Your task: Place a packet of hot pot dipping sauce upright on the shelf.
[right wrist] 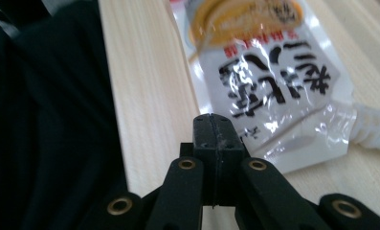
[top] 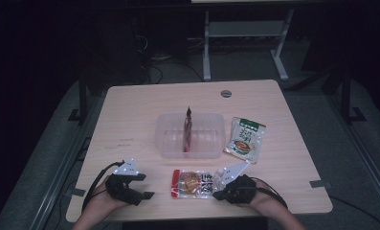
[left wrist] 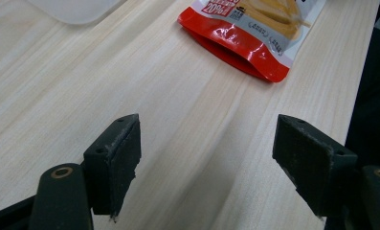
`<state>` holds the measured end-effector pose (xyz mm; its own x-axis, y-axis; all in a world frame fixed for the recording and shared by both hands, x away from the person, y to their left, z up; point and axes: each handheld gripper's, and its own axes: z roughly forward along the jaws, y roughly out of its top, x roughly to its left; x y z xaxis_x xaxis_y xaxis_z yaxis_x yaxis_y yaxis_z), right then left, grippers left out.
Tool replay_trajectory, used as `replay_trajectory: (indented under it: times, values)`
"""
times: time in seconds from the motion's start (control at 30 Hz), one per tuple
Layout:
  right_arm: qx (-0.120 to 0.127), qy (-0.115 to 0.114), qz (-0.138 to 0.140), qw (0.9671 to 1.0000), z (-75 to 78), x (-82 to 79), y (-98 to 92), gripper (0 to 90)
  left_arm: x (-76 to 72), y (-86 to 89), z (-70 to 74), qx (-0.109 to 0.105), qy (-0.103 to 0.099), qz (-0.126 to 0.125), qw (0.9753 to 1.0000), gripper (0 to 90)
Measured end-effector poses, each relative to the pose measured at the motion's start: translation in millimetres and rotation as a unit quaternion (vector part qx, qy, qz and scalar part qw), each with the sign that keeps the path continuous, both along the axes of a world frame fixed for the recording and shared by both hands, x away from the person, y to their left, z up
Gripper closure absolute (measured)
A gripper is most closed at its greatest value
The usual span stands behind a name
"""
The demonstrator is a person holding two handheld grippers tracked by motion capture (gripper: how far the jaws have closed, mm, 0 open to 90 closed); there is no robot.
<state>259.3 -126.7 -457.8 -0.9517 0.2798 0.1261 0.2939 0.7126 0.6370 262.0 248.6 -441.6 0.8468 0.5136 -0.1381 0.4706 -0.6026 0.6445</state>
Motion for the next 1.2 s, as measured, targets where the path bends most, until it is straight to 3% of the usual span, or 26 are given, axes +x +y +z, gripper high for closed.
replay_trajectory:
  times: [0.03, 0.2, 0.53, 0.73, 0.83, 0.93, 0.97, 1.0, 1.07, 1.1, 1.2]
  values:
    - [-0.017, -0.009, -0.002, 0.9998, -2.6, 1.8, 1.0, 89.9, 0.3, 0.2, 0.2, 0.005, -0.001, -0.004, 1.0000, 24.5]
    - [-0.021, -0.010, -0.013, 0.9996, -3.0, 7.2, 3.2, 89.9, -0.6, -1.1, 0.0, 0.002, 0.001, -0.002, 1.0000, 24.5]
    - [-0.019, -0.016, -0.047, 0.9986, -2.7, 20.1, 5.6, 89.9, -0.3, -2.4, -0.1, 0.001, 0.001, -0.004, 1.0000, 24.5]
    - [-0.023, -0.032, -0.062, 0.9973, -3.0, 30.4, 7.4, 89.9, -0.8, -3.3, 0.0, 0.000, 0.002, -0.005, 1.0000, 24.5]
    - [-0.010, -0.027, -0.062, 0.9976, -1.2, 29.3, 2.9, 89.4, -1.2, -3.1, 1.0, -0.006, -0.001, -0.007, 1.0000, 24.7]
    - [0.019, -0.014, -0.081, 0.9964, 6.4, 28.7, -2.4, 79.6, -1.1, -5.2, 2.6, -0.006, -0.002, -0.005, 1.0000, 25.0]
    - [0.021, -0.021, -0.083, 0.9962, 7.9, 29.4, -4.8, 74.3, -0.7, -6.5, 2.6, -0.008, -0.003, -0.006, 1.0000, 25.0]
    - [0.026, -0.012, -0.089, 0.9956, 9.6, 28.8, -6.4, 68.3, -0.7, -6.5, 2.6, -0.008, -0.003, -0.006, 1.0000, 25.0]
    - [0.027, -0.013, -0.092, 0.9953, 10.1, 28.6, -8.6, 63.2, -0.5, -10.0, 3.1, -0.008, -0.009, -0.011, 0.9999, 25.0]
    - [0.030, -0.011, -0.101, 0.9944, 9.9, 27.3, -13.7, 55.6, -0.1, -14.2, 4.3, -0.007, -0.011, -0.017, 0.9998, 25.0]
    - [0.028, -0.009, -0.110, 0.9934, 9.3, 26.3, -18.9, 50.6, 0.9, -19.4, 5.6, -0.009, -0.014, -0.021, 0.9997, 25.0]
